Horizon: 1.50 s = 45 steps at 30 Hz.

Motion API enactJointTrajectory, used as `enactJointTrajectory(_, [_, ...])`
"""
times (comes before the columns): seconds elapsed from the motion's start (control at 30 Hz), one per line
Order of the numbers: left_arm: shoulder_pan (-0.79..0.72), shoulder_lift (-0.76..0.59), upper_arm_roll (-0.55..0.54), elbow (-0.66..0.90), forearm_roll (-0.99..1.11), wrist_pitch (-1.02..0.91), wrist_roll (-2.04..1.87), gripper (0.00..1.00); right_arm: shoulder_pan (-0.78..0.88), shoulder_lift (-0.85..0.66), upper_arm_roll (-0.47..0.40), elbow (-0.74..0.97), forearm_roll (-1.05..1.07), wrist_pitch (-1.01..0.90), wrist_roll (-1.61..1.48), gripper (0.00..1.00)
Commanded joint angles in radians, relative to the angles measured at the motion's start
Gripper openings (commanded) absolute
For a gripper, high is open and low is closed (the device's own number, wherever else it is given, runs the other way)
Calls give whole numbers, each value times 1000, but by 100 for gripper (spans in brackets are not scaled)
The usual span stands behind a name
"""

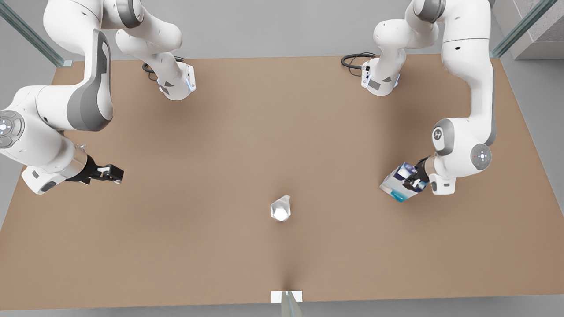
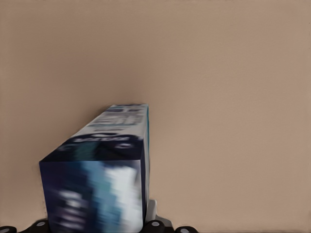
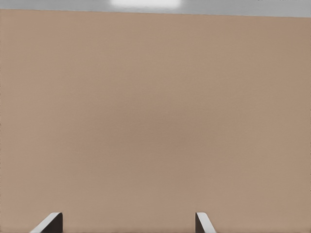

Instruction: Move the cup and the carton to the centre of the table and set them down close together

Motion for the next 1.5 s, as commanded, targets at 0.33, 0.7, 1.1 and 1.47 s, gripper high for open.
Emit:
enactJointTrajectory(0.33, [-350,131,-123,350,-8,-149,-403,63,0,-1,0,-1,0,-2,0,100])
enactJointTrajectory(0.7, [-506,333,-186,509,3,-46,-624,100,0,-1,0,-1,-2,0,0,100])
enactJointTrajectory(1.1, [-498,281,-40,726,60,-316,-154,100,-5,-1,-3,2,29,0,2,100])
enactJointTrajectory(1.47, [-132,50,-34,650,245,-416,642,100,-14,0,-8,19,12,6,5,100])
